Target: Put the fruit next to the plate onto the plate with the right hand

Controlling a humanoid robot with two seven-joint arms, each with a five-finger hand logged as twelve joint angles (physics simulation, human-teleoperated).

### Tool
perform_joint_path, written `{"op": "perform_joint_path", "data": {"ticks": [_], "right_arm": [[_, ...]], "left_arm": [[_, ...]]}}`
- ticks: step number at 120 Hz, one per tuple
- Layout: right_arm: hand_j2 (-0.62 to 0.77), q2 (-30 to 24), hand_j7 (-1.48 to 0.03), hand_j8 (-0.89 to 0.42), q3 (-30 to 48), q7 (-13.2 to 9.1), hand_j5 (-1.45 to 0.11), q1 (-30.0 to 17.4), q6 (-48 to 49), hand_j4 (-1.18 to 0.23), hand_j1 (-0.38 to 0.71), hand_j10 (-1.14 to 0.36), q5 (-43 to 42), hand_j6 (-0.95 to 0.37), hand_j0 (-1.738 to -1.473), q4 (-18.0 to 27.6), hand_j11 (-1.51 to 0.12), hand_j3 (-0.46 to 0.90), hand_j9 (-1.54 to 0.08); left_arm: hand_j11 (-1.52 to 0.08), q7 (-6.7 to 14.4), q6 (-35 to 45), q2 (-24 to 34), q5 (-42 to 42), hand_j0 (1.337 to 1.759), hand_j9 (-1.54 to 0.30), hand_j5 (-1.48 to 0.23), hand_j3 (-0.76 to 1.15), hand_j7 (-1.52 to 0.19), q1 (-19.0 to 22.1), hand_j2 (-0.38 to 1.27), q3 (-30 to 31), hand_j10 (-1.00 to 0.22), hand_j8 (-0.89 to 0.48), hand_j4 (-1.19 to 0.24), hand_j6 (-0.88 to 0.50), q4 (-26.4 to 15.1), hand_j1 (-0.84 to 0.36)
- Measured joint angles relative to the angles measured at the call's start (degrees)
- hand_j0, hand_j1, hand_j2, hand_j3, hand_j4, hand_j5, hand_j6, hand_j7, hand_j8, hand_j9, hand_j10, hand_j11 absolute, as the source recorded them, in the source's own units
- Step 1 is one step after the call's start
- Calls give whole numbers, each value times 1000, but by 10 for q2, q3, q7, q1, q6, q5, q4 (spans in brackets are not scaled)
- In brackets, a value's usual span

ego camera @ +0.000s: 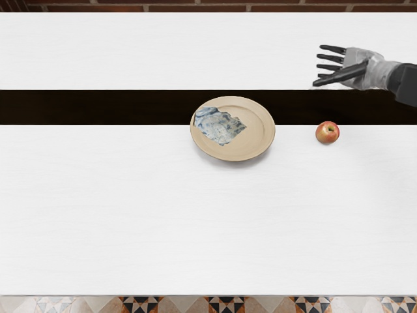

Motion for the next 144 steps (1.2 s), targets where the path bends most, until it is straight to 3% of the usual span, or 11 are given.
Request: {"op": "perform_joint_path", "data": {"ticks": [24, 58, 87, 123, 144], "right_arm": [[-7, -7, -47, -35, 0, -1, -47, 12, 0, -36, -306, -35, 1, -35, -1658, 2, -47, 0, -47], [-12, -32, -82, -62, -69, -5, -82, 92, 0, -63, -274, -62, -29, -62, -1658, -22, -82, 0, -82], [-28, -34, -181, -139, -141, -6, -181, 146, 0, -139, -183, -139, -151, -139, -1658, -32, -181, 0, -181], [-13, -39, -83, -65, -170, -6, -83, 165, 0, -65, -272, -64, -181, -65, -1658, -19, -83, 0, -83], [-10, -36, -65, -51, -197, -6, -65, 198, 0, -52, -289, -51, -199, -52, -1658, -18, -65, 0, -65]], "left_arm": [[-318, 0, 0, 0, 0, 1658, -318, -318, 0, -318, 0, 49, 0, -246, -246, -246, -246, 0, 56], [-318, 0, 0, 0, 0, 1658, -318, -318, 0, -318, 0, 49, 0, -246, -246, -246, -246, 0, 56], [-318, 0, 0, 0, 0, 1658, -318, -318, 0, -318, 0, 49, 0, -246, -246, -246, -246, 0, 56], [-318, 0, 0, 0, 0, 1658, -318, -318, 0, -318, 0, 49, 0, -246, -246, -246, -246, 0, 56], [-318, 0, 0, 0, 0, 1658, -318, -318, 0, -318, 0, 49, 0, -246, -246, -246, -246, 0, 56]]}}
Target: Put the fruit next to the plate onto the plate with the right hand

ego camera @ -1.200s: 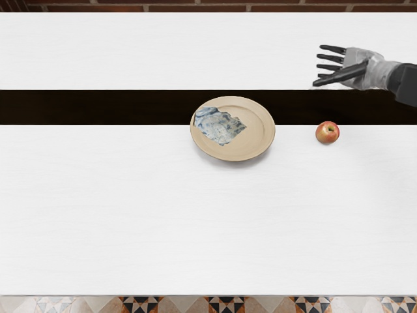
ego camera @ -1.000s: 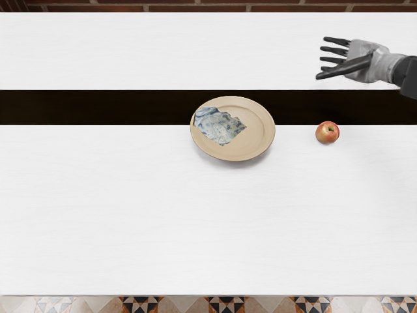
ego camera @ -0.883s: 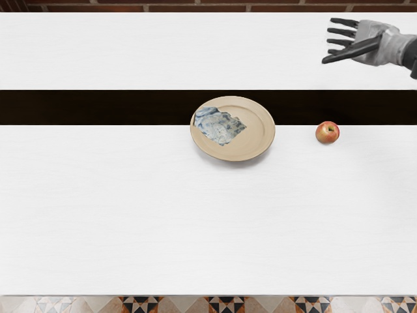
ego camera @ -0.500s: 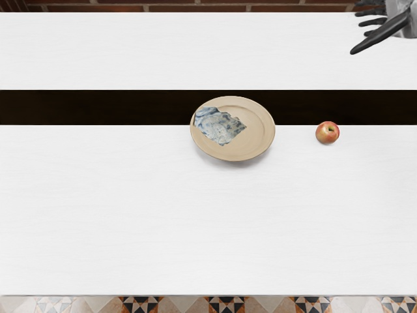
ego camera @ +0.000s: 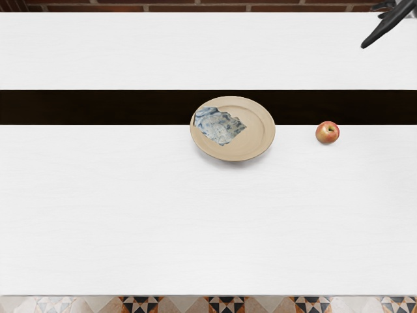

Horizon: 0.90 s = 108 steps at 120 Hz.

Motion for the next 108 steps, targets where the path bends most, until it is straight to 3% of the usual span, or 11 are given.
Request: {"op": "perform_joint_path", "data": {"ticks": [24, 35, 50, 65, 82, 101, 108], "right_arm": [[-9, -15, -57, -46, -19, 0, -57, 25, 0, -46, -297, -45, -7, -46, -1658, -2, -57, 0, -57], [-9, -76, -55, -44, -23, 0, -55, 33, 0, -44, -298, -43, -10, -45, -1658, 65, -55, 0, -55], [-8, -156, -54, -43, -25, 1, -54, 51, 0, -43, -300, -42, -49, -44, -1658, 189, -54, 0, -54], [-8, -201, -54, -43, -27, 1, -54, 61, 0, -43, -300, -42, -89, -44, -1658, 280, -54, 0, -54], [-8, -216, -54, -44, -38, 0, -54, 64, 0, -44, -300, -43, -119, -45, -1658, 357, -54, 0, -54], [-8, -202, -54, -45, -52, 0, -54, 56, 0, -45, -300, -44, -150, -45, -1658, 409, -54, 0, -54], [-8, -190, -54, -45, -54, -16, -55, 49, 0, -45, -300, -44, -160, -46, -1658, 421, -54, 0, -54]], "left_arm": [[-318, 0, 0, 0, 0, 1658, -318, -318, 0, -318, 0, 49, 0, -246, -246, -246, -246, 0, 56], [-318, 0, 0, 0, 0, 1658, -318, -318, 0, -318, 0, 49, 0, -246, -246, -246, -246, 0, 56], [-318, 0, 0, 0, 0, 1658, -318, -318, 0, -318, 0, 49, 0, -246, -246, -246, -246, 0, 56], [-318, 0, 0, 0, 0, 1658, -318, -318, 0, -318, 0, 49, 0, -246, -246, -246, -246, 0, 56], [-318, 0, 0, 0, 0, 1658, -318, -318, 0, -318, -1, 50, 0, -246, -246, -246, -246, 0, 56], [-318, 0, 0, 0, 0, 1658, -318, -318, 0, -318, -1, 50, 0, -246, -246, -246, -246, 0, 56], [-318, 0, 0, 0, 0, 1658, -318, -318, 0, -318, -1, 50, 0, -246, -246, -246, -246, 0, 56]]}}
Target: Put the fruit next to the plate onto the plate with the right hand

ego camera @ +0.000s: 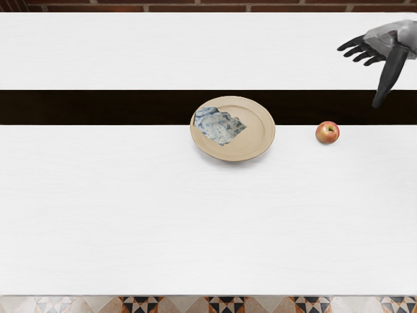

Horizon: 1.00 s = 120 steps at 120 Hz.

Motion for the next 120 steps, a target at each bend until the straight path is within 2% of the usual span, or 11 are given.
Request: {"op": "perform_joint_path", "data": {"ticks": [57, 76, 91, 120], "right_arm": [[-9, 64, -56, -46, -10, -80, -57, -28, 0, -46, -297, -45, -21, -47, -1658, 32, -56, 0, -57], [-9, 75, -58, -47, -10, -93, -58, -32, -9, -47, -296, -46, -21, -48, -1658, 36, -58, 0, -58], [-9, 78, -59, -48, -10, -97, -59, -34, -45, -48, -295, -47, -20, -49, -1658, 39, -59, 0, -59], [-13, 83, -86, -69, -28, -121, -86, -36, -179, -69, -270, -68, -20, -70, -1658, 83, -86, 0, -86]], "left_arm": [[-318, 0, 0, 0, 0, 1658, -318, -318, 0, -318, 0, 50, 0, -246, -246, -246, -246, 0, 56], [-318, 0, 0, 0, 0, 1658, -318, -318, 0, -318, 0, 50, 0, -246, -246, -246, -246, 0, 56], [-318, 0, 0, 0, 0, 1658, -318, -318, 0, -318, 0, 50, 0, -246, -246, -246, -246, 0, 56], [-318, 0, 0, 0, 0, 1658, -318, -318, 0, -318, 0, 50, 0, -246, -246, -246, -246, 0, 56]]}}
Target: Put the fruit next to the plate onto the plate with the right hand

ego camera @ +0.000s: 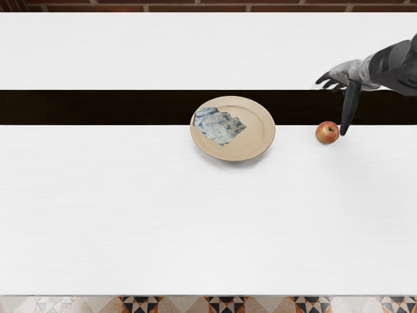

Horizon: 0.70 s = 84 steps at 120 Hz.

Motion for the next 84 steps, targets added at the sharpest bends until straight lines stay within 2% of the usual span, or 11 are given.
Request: {"op": "perform_joint_path", "data": {"ticks": [23, 53, 84], "right_arm": [[-17, 11, -112, -89, -16, -17, -113, -8, -60, -89, -246, -88, 0, -90, -1658, 32, -112, 0, -112], [-23, 24, -155, -123, -20, -20, -156, -28, -80, -122, -206, -122, 2, -124, -1658, 48, -156, 0, -156], [-38, 22, -253, -197, -41, -22, -253, -35, -103, -197, -117, -196, 4, -198, -1658, 54, -253, 0, -253]], "left_arm": [[-318, 0, 0, 0, 0, 1658, -318, -318, 0, -318, 0, 50, 0, -246, -246, -246, -246, 0, 56], [-318, 0, 0, 0, 0, 1658, -318, -318, 0, -318, 0, 50, 0, -246, -246, -246, -246, 0, 56], [-318, 0, 0, 0, 0, 1658, -318, -318, 0, -318, 0, 50, 0, -246, -246, -246, -246, 0, 56]]}}
